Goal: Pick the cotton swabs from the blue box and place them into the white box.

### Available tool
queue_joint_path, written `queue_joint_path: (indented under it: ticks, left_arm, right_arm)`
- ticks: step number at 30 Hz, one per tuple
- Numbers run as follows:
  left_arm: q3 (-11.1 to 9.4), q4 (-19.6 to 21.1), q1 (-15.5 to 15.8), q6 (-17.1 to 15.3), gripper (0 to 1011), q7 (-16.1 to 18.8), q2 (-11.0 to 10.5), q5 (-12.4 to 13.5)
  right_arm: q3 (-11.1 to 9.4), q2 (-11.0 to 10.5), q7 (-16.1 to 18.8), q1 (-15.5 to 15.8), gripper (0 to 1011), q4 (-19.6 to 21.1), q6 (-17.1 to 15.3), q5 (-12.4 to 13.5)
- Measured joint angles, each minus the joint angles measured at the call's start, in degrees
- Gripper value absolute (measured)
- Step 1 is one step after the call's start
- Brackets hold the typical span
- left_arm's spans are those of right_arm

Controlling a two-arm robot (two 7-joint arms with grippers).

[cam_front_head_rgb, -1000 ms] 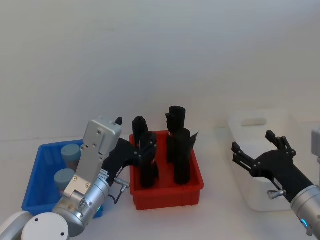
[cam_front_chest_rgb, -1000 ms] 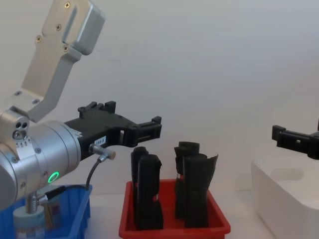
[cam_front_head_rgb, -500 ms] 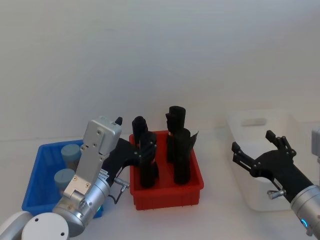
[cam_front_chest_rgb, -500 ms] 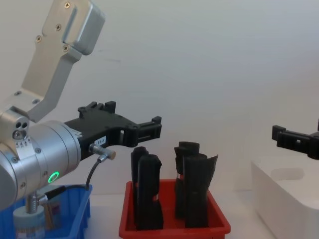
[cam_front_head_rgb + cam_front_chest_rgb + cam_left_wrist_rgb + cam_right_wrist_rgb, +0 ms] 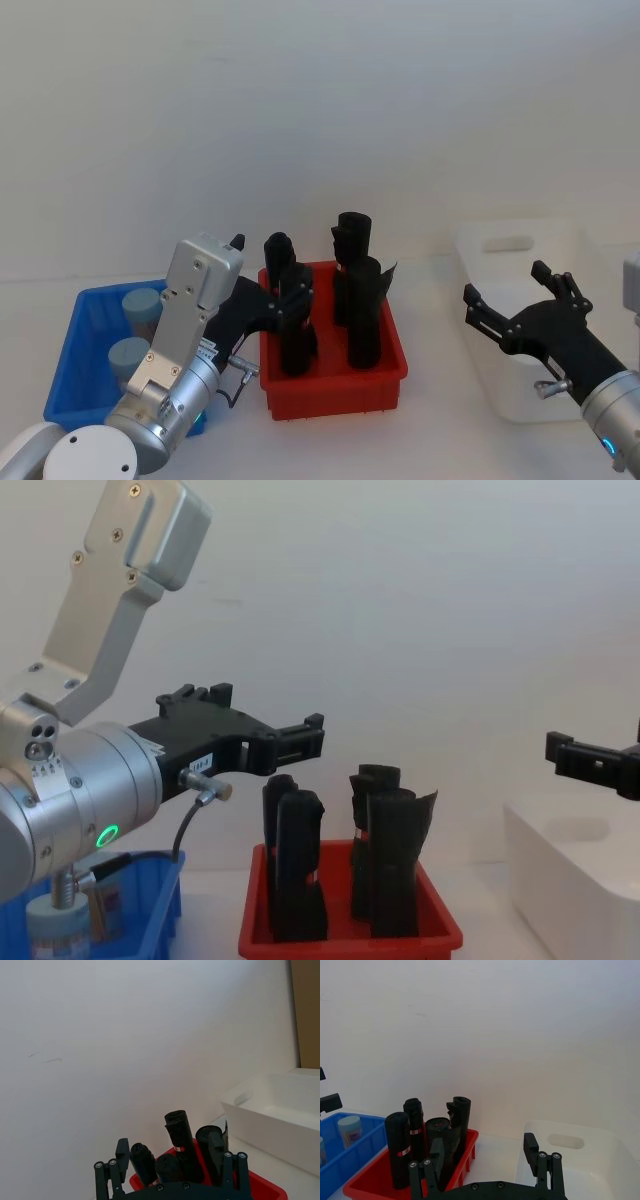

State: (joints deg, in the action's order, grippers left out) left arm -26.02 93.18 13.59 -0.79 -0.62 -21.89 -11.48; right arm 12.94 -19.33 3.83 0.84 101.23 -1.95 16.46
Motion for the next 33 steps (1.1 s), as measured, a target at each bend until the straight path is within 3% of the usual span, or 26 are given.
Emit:
queue_joint_path:
  ticks: [9, 18, 33]
  left_arm:
    - [0.04, -0.06, 0.15, -0.46, 1004, 0.15, 0.27, 0.00]
    - [0.45, -0.83, 1.24, -3.77, 1004, 1.95, 1.35, -0.20]
    - [3.19, -4.34, 3.38, -10.01, 1004, 5.47, 2.13, -4.32]
  right_arm:
    - [0.00, 0.00, 0.00, 0.00, 1002, 0.00, 0.00, 0.00]
    - [0.00, 0.00, 0.00, 0.00, 1002, 0.00, 0.00, 0.00]
    - [0.00, 0.00, 0.00, 0.00, 1002, 0.00, 0.00, 0.00]
